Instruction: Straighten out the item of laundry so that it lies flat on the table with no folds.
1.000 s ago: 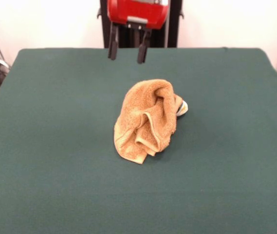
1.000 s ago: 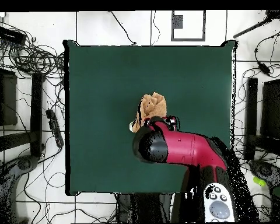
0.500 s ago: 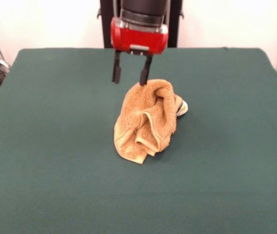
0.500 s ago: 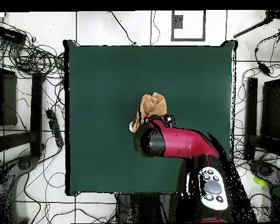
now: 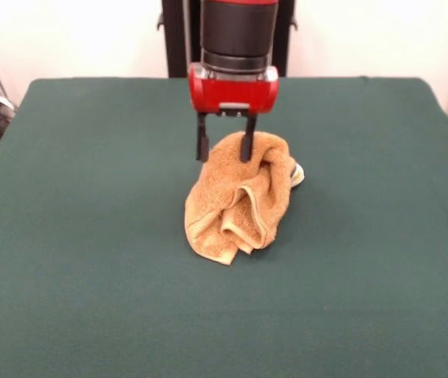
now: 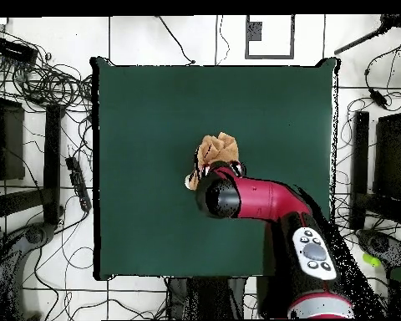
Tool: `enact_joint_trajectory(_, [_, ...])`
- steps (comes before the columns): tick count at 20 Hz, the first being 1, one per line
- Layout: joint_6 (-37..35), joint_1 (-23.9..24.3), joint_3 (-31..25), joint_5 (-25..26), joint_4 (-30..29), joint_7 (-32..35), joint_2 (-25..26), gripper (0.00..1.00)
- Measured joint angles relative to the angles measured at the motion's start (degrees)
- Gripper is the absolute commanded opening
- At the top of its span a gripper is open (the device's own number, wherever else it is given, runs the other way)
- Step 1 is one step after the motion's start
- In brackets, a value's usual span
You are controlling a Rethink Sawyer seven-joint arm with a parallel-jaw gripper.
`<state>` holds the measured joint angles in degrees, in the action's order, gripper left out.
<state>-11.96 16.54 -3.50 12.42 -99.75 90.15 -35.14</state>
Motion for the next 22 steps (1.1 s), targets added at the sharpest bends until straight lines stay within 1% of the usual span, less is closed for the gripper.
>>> enact_joint_trajectory(2, [0.9, 2.8, -3.1, 0.0, -0.3, 0.0, 0.2, 1.0])
enact_joint_trajectory(8, [3.0, 8.4, -9.6, -0.2, -0.4, 0.0, 1.6, 1.0])
enact_joint_trajectory(10, [3.3, 9.4, -11.0, -0.4, -0.5, 0.0, 2.0, 1.0])
enact_joint_trajectory(11, [3.4, 10.6, -12.8, -0.9, -0.8, 0.0, 2.4, 1.0])
enact_joint_trajectory(13, [3.3, 11.2, -13.7, -1.3, -1.0, 0.0, 2.5, 1.0])
enact_joint_trajectory(14, [3.4, 12.1, -15.3, -2.0, -1.7, 0.0, 2.7, 1.0])
enact_joint_trajectory(17, [3.4, 12.3, -16.0, -2.9, -2.4, 0.0, 2.7, 1.0])
enact_joint_trajectory(22, [3.4, 10.9, -16.1, -3.1, -2.6, 0.0, 2.6, 1.0])
